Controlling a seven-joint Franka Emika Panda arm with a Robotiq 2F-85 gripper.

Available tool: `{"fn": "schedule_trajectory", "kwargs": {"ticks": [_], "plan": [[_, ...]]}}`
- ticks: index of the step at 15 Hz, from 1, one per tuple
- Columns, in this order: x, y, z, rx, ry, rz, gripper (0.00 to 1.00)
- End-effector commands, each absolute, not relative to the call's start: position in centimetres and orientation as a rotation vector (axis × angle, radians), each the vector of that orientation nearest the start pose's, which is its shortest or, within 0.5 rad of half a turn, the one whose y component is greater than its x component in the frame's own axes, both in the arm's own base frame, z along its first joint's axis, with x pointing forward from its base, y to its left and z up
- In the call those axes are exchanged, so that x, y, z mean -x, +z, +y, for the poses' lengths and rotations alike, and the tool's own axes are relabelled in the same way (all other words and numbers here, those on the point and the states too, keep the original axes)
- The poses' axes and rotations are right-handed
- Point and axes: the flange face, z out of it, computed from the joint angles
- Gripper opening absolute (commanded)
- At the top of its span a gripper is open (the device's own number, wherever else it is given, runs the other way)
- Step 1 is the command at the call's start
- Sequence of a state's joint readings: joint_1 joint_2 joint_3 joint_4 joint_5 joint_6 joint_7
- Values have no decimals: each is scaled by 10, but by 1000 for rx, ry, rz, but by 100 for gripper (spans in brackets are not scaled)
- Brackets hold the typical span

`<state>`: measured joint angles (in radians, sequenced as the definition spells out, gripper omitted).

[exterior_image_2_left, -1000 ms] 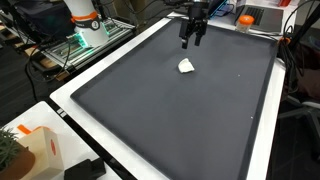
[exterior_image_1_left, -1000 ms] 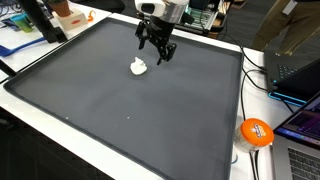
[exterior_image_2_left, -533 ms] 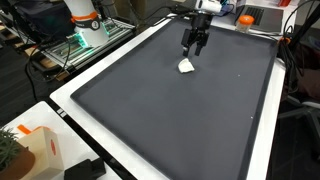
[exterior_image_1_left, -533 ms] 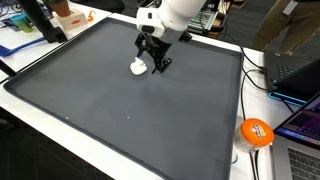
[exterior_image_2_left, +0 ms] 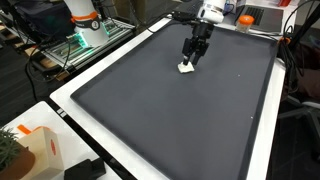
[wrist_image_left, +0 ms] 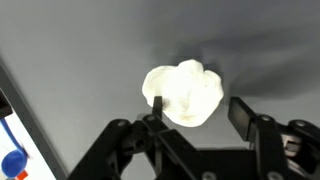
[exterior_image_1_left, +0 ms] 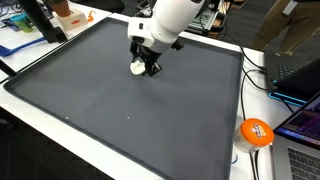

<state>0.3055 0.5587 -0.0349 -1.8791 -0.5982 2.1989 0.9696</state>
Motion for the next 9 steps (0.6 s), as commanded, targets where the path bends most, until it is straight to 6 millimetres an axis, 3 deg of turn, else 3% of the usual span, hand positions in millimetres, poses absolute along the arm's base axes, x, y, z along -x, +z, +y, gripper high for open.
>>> {"fn": "schedule_trajectory", "kwargs": {"ticks": [1,3,4,6,9], "plan": [[-602,184,139,-2564,46,-398,66],[-603,179,135,-2554,26,-404,57],[-604,180,136,-2555,23,-405,36],[-606,181,136,-2556,23,-407,31],[-608,183,137,-2561,20,-408,8]]}}
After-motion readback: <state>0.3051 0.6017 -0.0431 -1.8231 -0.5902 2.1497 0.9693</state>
